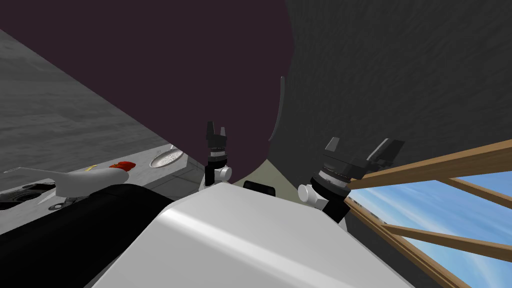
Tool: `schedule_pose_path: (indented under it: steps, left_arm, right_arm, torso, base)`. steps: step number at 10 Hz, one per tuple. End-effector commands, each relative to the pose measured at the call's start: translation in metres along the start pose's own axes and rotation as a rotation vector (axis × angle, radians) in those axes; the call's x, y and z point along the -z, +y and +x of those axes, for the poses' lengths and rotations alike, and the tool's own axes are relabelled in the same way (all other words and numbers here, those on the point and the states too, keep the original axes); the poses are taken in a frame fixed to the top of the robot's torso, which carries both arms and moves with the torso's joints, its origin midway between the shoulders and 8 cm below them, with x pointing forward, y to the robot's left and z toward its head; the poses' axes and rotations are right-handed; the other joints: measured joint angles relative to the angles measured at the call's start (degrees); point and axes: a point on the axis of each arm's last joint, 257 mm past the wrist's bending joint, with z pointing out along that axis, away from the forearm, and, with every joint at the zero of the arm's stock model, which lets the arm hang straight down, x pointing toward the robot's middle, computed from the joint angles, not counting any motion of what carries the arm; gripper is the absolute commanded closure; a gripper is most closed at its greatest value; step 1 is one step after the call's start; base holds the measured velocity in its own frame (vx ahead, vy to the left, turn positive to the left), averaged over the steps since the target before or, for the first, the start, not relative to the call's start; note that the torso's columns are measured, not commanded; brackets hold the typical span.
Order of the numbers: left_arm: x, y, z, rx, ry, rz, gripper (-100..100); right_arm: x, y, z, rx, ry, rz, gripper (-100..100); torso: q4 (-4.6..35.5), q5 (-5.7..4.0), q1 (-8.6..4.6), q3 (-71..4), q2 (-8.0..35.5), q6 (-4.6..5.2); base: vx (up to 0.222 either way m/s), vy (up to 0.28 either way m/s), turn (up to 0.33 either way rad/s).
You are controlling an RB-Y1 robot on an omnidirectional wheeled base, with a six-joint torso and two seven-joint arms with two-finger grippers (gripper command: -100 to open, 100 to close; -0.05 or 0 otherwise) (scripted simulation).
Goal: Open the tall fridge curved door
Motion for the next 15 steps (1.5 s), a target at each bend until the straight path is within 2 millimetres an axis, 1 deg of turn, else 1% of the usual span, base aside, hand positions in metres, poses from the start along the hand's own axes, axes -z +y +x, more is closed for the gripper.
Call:
schedule_pose_path:
  steps: [1, 3, 9, 10, 11, 12, 15]
  left_arm:
    - [0.000, 0.000, 0.000, 0.000, 0.000, 0.000, 0]
    - [0.000, 0.000, 0.000, 0.000, 0.000, 0.000, 0]
    - [0.000, 0.000, 0.000, 0.000, 0.000, 0.000, 0]
    - [-0.001, 0.002, 0.007, -0.004, 0.048, -0.004, -100]
    - [-0.001, 0.002, 0.008, -0.006, 0.056, -0.004, -100]
    - [-0.001, 0.005, 0.013, -0.008, 0.093, -0.009, -100]
    - [-0.002, 0.013, 0.024, -0.004, 0.173, -0.026, -100]
  right_arm:
    - [0.000, 0.000, 0.000, 0.000, 0.000, 0.000, 0]
    - [0.000, 0.000, 0.000, 0.000, 0.000, 0.000, 0]
    - [0.000, 0.000, 0.000, 0.000, 0.000, 0.000, 0]
    - [0.000, 0.000, 0.000, 0.000, 0.000, 0.000, 0]
    - [0.000, 0.000, 0.000, 0.000, 0.000, 0.000, 0]
    - [0.000, 0.000, 0.000, 0.000, 0.000, 0.000, 0]
    - [0.000, 0.000, 0.000, 0.000, 0.000, 0.000, 0]
  torso:
    - [2.3, 0.00, 0.00, -4.7, 2.3, 0.00]
    - [10.1, 0.00, 0.00, -20.1, 10.0, 0.00]
    - [35.4, 0.00, 0.00, -70.7, 35.4, 0.00]
    - [39.6, 0.00, 0.00, -79.2, 39.6, 0.00]
    - [41.5, 0.00, -0.02, -83.1, 41.5, 0.01]
    - [42.0, 0.00, -0.01, -84.3, 42.1, 0.00]
    - [42.3, 0.00, 0.00, -84.6, 42.3, -0.01]
  base:
    - [0.000, 0.000, 0.000]
    - [0.000, 0.000, 0.000]
    - [0.000, 0.000, 0.000]
    - [0.014, -0.010, -0.045]
    - [0.013, -0.011, -0.030]
    - [0.015, -0.018, -0.042]
    - [0.024, -0.022, -0.065]
